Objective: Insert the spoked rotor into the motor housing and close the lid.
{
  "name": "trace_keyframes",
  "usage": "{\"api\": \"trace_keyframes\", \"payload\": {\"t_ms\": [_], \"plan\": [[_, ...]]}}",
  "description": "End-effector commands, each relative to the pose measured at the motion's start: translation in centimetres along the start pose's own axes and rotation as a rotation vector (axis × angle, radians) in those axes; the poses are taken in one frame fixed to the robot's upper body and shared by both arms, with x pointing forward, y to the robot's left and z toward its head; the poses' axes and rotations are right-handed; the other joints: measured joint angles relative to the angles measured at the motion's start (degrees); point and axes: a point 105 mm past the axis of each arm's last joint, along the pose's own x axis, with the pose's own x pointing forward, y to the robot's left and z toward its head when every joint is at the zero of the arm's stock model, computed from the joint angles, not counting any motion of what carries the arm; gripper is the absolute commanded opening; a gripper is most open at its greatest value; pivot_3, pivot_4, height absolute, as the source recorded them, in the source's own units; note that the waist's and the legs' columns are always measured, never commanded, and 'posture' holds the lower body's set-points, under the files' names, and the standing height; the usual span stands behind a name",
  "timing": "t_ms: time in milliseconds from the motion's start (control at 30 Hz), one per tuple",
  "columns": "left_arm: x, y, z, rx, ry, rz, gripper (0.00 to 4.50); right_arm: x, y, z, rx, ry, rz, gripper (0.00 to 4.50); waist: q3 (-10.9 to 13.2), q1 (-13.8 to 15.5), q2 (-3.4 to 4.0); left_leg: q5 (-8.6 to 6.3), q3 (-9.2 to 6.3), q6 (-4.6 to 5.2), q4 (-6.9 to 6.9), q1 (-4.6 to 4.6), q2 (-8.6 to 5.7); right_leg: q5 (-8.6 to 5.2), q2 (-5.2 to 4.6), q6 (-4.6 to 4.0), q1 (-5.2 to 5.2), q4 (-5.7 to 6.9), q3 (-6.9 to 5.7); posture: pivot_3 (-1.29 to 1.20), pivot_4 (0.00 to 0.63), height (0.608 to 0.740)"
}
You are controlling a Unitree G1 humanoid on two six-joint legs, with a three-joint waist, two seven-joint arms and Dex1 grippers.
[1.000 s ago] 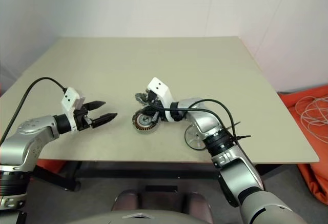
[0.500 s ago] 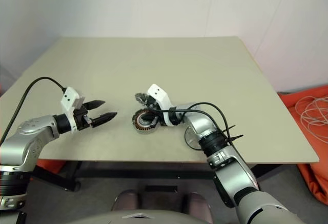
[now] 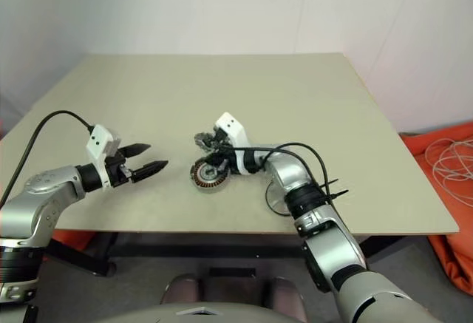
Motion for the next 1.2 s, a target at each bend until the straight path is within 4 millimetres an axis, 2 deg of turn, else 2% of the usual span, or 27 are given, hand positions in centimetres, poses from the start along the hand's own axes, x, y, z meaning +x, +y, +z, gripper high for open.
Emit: {"api": "trace_keyframes", "payload": {"t_ms": [33,133,400,467,633,667,733,833,1033,1200], "plan": [[-0.3,0.2,1.8,0.046,-0.053,0.007,4.40,-0.2,0.1,2.6,-0.050,-0.076,0.008,0.04,0.0,0.0,0.00,0.00,0.00,0.00,0.00,-0.01,0.00,0.01,0.00,-0.02,0.00,0.00,0.00,0.00,0.000,0.740],[-0.2,0.2,1.8,0.045,-0.054,0.004,4.40,-0.2,0.3,1.7,-0.060,-0.040,0.021,0.04,0.0,0.0,0.00,0.00,0.00,0.00,-0.01,-0.04,-0.01,0.02,0.00,-0.04,-0.02,-0.03,0.00,0.00,0.000,0.740],[-0.1,0.0,1.8,0.042,-0.053,0.000,4.40,-0.1,0.4,-3.2,-0.080,0.159,0.027,0.04,0.0,0.0,-0.01,-0.01,0.00,0.01,-0.01,-0.05,-0.01,-0.03,0.00,0.06,-0.04,-0.03,0.00,0.00,0.000,0.740],[-0.1,0.0,1.8,0.041,-0.053,-0.001,4.40,-0.1,0.3,-3.7,-0.088,0.184,0.020,0.04,0.0,0.0,-0.01,0.00,0.01,0.01,-0.01,0.02,0.00,-0.10,0.00,0.17,0.03,-0.01,0.00,0.00,0.000,0.740],[0.0,0.0,1.8,0.042,-0.054,-0.001,4.40,-0.2,0.2,-2.2,-0.087,0.126,0.019,0.04,0.0,0.0,-0.02,-0.01,0.01,0.01,-0.01,0.19,-0.01,-0.17,0.00,0.28,0.17,-0.01,0.01,0.00,0.000,0.740],[0.1,0.0,1.8,0.042,-0.054,-0.002,4.40,-0.3,0.3,-1.3,-0.083,0.088,0.024,0.04,0.0,0.0,-0.01,0.00,0.01,0.01,-0.01,0.19,-0.01,-0.17,0.00,0.28,0.17,-0.01,0.01,0.00,0.000,0.740],[0.1,0.0,1.9,0.044,-0.055,-0.002,4.40,-0.8,0.7,0.1,-0.079,0.034,0.054,0.04,0.0,0.0,-0.01,0.00,0.01,0.00,-0.01,0.19,0.00,-0.16,0.00,0.28,0.17,-0.01,0.01,0.00,0.000,0.740],[0.2,0.0,1.9,0.047,-0.055,-0.003,4.40,-1.6,1.5,0.7,-0.098,0.028,0.106,0.04,0.0,0.1,-0.01,0.00,0.01,0.01,-0.01,0.12,-0.01,-0.14,0.00,0.23,0.12,-0.01,0.01,0.00,0.000,0.740],[0.4,0.0,2.0,0.050,-0.059,-0.005,4.40,-4.9,3.4,1.5,-0.117,0.055,0.187,0.04,0.0,0.2,-0.02,-0.02,0.00,0.03,-0.03,0.06,-0.02,-0.06,0.00,0.10,0.11,-0.06,0.01,0.00,0.000,0.740],[0.3,0.2,1.9,0.055,-0.076,0.004,4.40,-8.4,3.5,1.9,-0.113,0.086,0.172,0.04,0.0,0.3,-0.03,-0.01,0.00,0.03,-0.02,0.05,-0.02,-0.17,0.00,0.29,0.10,-0.05,0.01,0.00,0.000,0.740]]}}
